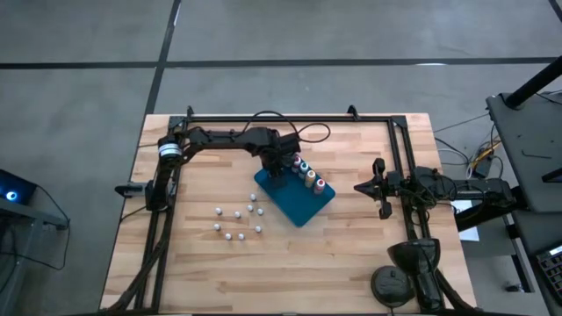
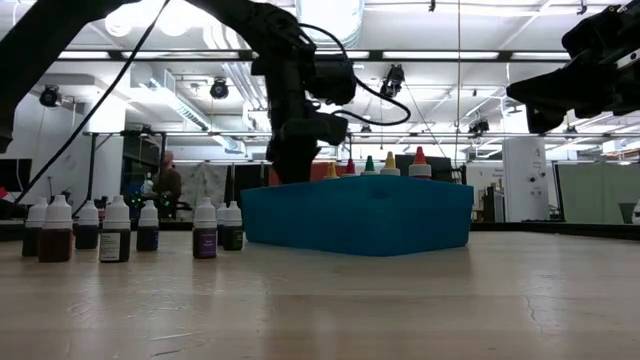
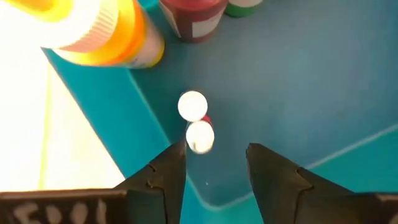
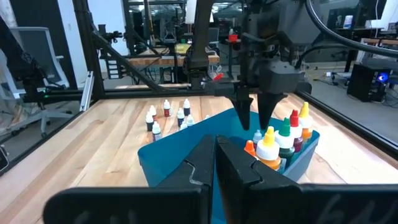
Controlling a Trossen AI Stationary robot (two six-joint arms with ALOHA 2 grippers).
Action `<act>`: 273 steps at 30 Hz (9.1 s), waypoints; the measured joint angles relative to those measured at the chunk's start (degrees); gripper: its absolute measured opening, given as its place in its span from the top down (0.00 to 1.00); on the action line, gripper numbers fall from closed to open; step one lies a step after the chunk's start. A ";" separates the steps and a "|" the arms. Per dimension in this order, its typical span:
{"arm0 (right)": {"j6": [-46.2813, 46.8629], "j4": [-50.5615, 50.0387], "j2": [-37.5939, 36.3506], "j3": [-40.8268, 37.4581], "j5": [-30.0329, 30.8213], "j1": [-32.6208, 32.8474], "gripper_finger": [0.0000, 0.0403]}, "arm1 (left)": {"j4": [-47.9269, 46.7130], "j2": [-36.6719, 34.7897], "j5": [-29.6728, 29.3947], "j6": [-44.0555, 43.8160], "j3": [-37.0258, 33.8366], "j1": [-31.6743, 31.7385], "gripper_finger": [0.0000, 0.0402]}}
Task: Pick & Place food coloring
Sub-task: Put the green food coloring bottle into the blue bin
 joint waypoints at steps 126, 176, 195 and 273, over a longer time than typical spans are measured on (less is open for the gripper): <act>-0.05 -0.01 0.28 0.01 -0.01 0.00 0.98 | 4.93 -12.52 0.59 -24.50 -23.66 -9.68 0.65; -0.02 -0.02 0.26 0.01 0.00 0.00 0.98 | 3.85 -12.38 1.13 -24.37 -23.71 -9.44 0.81; 0.07 -0.02 0.26 0.02 -0.01 0.00 0.98 | 3.85 -12.35 2.69 -23.89 -23.71 -9.44 0.93; 0.00 -0.01 0.25 0.01 0.00 0.00 0.98 | -8.35 4.44 -2.08 -7.90 3.35 -2.53 0.92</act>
